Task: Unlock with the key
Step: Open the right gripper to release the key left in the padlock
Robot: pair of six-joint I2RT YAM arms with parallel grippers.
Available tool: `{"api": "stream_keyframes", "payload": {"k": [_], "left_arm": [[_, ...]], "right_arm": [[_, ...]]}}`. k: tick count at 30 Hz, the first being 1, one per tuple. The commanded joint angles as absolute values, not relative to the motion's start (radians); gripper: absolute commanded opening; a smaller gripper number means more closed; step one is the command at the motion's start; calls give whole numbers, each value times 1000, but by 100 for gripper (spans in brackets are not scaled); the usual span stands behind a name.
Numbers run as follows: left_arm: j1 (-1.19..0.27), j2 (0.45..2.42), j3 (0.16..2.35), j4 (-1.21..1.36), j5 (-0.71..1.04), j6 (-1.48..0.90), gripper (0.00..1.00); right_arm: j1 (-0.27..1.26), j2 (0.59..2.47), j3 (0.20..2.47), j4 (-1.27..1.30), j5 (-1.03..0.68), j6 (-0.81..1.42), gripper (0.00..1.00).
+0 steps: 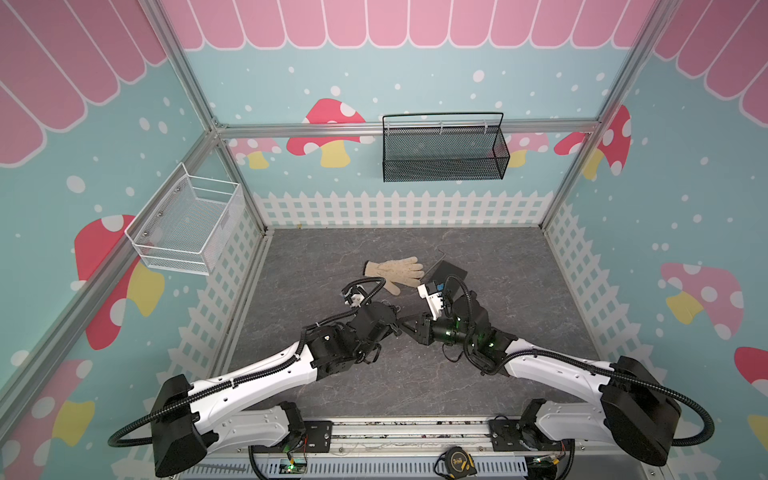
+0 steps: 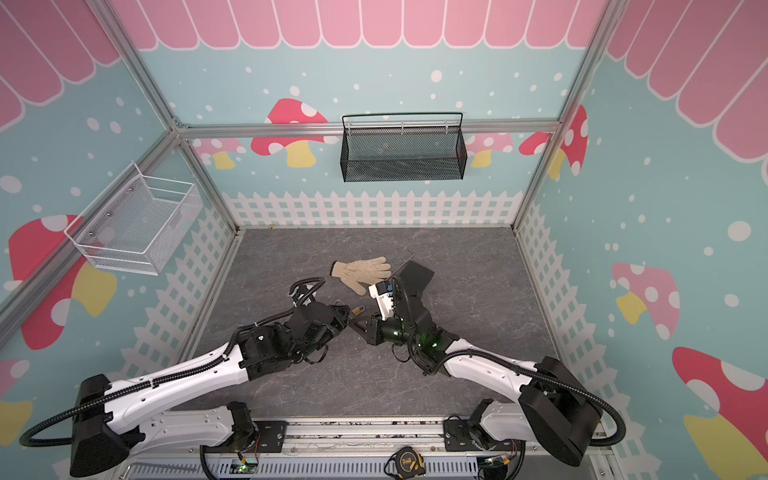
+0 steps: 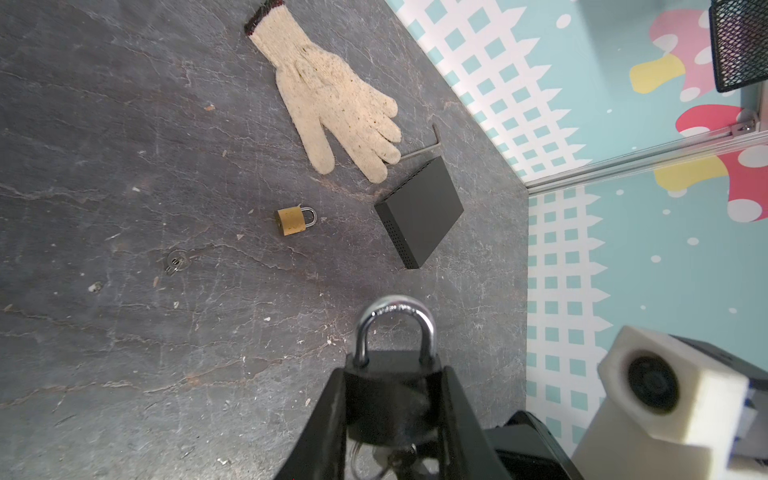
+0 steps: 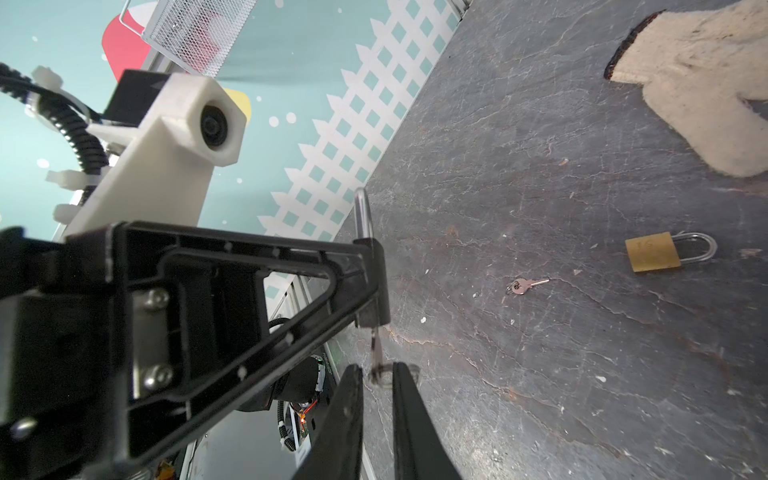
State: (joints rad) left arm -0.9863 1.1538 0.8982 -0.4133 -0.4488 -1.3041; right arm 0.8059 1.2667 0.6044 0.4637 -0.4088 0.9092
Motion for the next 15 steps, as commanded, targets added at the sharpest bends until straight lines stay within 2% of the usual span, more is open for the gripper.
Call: {"api": "stream_keyframes", "payload": {"k": [1, 6, 15], "left_arm": [[-981, 1144, 902, -392, -454, -1300, 0], [-982, 1140, 900, -385, -433, -1302, 0], [-1007, 1162, 911, -382, -375, -1305, 0]], "right_arm": [[810, 1260, 589, 463, -379, 908, 17], [810, 1270, 594, 478, -373, 897, 9], [810, 1270, 604, 564, -383, 874, 2]]}}
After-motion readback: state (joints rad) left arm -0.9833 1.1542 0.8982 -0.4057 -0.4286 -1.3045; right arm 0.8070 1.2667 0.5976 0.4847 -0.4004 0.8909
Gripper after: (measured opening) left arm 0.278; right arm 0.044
